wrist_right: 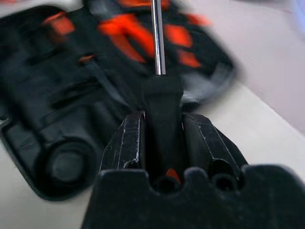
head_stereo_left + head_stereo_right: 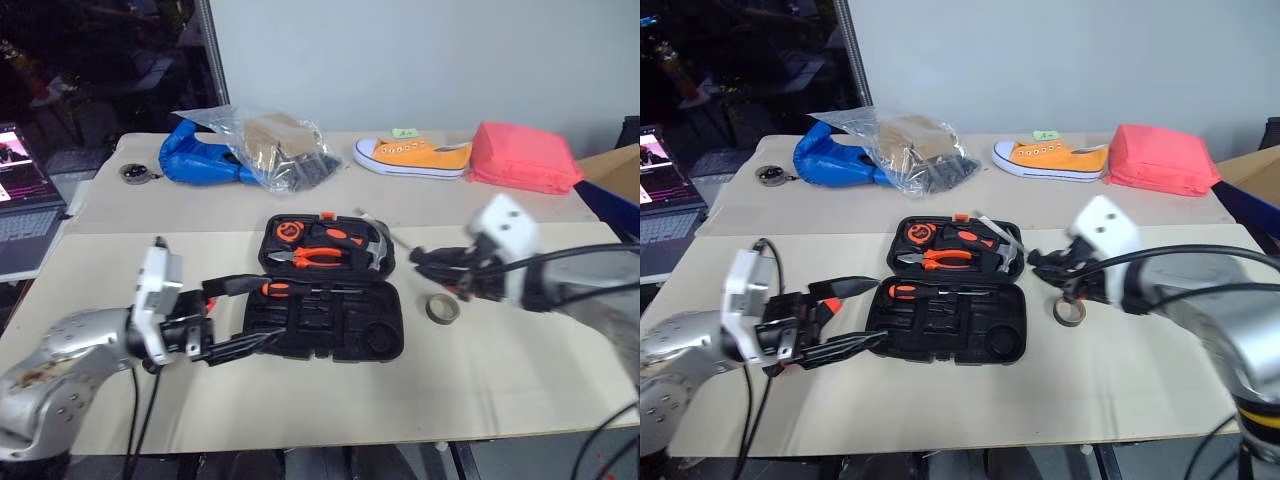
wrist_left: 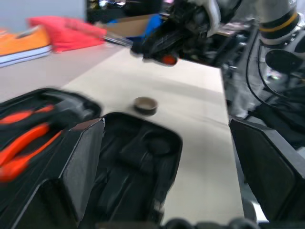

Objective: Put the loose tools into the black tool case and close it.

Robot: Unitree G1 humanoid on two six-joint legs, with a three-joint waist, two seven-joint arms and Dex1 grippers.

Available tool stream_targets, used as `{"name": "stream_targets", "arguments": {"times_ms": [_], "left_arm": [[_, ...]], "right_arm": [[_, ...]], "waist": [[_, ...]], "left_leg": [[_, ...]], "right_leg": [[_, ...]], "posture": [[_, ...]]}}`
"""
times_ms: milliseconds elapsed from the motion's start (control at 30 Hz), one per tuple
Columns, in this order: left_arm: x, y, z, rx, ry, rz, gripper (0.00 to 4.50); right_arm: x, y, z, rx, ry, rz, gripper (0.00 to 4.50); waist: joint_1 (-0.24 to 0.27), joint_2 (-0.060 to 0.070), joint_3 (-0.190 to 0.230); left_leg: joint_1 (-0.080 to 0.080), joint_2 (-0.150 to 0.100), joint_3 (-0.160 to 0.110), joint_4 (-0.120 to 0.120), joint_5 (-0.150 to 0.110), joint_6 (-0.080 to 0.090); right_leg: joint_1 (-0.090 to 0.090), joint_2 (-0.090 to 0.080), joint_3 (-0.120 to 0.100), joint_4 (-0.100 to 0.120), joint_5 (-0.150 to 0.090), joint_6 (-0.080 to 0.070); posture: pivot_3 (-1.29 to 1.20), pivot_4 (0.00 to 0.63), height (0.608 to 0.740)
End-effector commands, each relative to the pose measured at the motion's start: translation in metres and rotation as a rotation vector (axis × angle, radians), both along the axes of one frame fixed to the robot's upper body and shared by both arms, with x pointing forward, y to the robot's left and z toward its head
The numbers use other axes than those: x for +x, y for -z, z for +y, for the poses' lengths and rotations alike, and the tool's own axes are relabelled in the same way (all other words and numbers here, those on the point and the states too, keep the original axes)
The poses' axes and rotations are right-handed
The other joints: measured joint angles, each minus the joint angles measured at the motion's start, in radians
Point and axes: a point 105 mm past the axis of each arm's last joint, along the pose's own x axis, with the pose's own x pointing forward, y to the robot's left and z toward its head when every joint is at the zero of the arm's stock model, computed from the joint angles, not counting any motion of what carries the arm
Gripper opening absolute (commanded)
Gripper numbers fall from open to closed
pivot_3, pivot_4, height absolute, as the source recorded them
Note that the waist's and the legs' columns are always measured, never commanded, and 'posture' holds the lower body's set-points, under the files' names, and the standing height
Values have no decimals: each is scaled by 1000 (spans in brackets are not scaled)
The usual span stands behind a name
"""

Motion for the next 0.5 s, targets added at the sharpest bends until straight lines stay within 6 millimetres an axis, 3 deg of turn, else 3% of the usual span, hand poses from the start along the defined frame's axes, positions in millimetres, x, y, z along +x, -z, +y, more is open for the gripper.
{"name": "stream_targets", "arguments": {"times_ms": [33,133,300,500], "left_arm": [[-9,-6,15,40,-55,-45,4500],[-15,-4,20,55,-83,-42,4500],[-18,-6,16,51,-90,-47,4500],[-19,-6,14,51,-88,-51,4500]], "right_arm": [[12,10,16,-111,-167,-54,870],[16,20,24,-165,-257,-48,863],[21,36,28,-223,-313,1,861],[12,51,27,-227,-297,88,855]], "waist": [[5,0,0],[23,0,0],[35,0,0],[30,0,0]], "left_leg": [[-2,0,0,0,0,0],[-13,-3,1,1,0,0],[-14,-7,1,0,-1,0],[-12,-5,0,0,-1,0]], "right_leg": [[-1,-1,0,0,0,0],[-12,-6,-2,0,4,-4],[-12,-12,-4,0,4,-3],[-11,-11,-4,2,5,-5]], "posture": [[0,150,740],[0,150,740],[0,150,740],[0,150,740]]}}
